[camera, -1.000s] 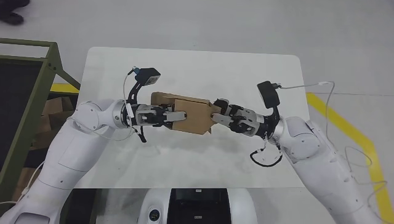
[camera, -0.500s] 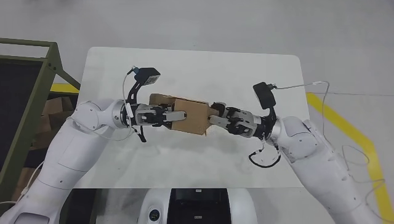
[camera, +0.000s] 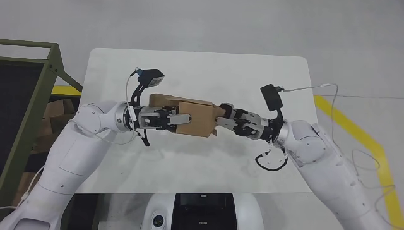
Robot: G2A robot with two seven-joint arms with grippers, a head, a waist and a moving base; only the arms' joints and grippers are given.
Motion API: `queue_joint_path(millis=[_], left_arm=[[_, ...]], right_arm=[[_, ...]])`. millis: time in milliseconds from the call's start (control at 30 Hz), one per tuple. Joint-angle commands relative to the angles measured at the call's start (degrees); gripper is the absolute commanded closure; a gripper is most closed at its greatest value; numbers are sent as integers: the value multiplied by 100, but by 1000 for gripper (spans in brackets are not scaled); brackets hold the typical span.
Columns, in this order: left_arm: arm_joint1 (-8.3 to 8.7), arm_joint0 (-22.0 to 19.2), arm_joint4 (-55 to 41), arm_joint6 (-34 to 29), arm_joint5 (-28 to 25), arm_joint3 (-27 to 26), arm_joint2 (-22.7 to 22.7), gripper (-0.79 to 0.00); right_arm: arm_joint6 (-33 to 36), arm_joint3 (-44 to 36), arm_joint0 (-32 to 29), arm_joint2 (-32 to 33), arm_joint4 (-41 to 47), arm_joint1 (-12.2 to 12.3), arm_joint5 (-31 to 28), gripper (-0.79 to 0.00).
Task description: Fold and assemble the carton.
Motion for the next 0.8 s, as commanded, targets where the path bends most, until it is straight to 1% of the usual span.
queue_joint_path(millis=[0,333,500,633,767], left_arm=[[1,-4,3,6,-6,-1,5,0],[9,3,11,11,-10,18,15,0],[13,2,17,7,-7,13,20,0],[16,3,9,13,-13,4,26,0],[22,10,6,14,-14,-1,21,0]], right_arm=[[-20,-18,-13,-5,-48,-3,37,-219],[143,155,194,-311,300,-63,-177,-145],[204,257,312,-431,461,-93,-309,-160],[110,233,341,-378,143,-100,-119,-166],[64,136,299,-371,-12,-101,-275,-166]])
